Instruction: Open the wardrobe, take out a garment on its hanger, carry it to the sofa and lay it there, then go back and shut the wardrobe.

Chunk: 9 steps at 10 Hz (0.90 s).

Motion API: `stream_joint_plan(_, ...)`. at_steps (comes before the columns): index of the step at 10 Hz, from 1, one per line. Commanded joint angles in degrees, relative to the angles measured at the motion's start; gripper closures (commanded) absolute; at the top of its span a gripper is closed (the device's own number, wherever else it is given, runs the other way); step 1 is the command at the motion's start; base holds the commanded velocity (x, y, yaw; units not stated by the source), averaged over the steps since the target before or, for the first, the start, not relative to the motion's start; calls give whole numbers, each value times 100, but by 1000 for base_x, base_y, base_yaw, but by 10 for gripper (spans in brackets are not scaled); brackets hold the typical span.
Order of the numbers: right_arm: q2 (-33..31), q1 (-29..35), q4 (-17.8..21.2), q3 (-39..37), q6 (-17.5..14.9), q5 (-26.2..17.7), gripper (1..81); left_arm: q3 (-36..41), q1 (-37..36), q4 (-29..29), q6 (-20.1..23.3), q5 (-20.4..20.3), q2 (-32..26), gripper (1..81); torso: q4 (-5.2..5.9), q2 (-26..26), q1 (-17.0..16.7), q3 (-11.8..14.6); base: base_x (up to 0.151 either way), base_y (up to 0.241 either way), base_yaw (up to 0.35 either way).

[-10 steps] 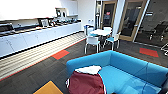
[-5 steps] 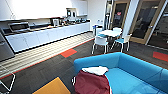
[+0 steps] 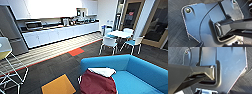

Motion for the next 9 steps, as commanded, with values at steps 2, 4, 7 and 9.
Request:
stream_joint_plan(2,92,126,-55,53,-22,-286,10,-22,-149,29,47,275,-15,10,0,0,0,0,0,0,249)
stream_joint_plan(4,92,125,-55,45,-22,-278,10,-22,-167,29,55,275,-6,10,0,0,0,0,0,0,249)
stream_joint_plan(7,75,117,-55,27,-31,-286,10,74,-175,47,64,512,20,10,0,0,0,0,0,0,249)
stream_joint_plan(9,66,134,-55,27,-22,-286,10,74,-175,38,64,512,11,10,0,0,0,0,0,0,249)
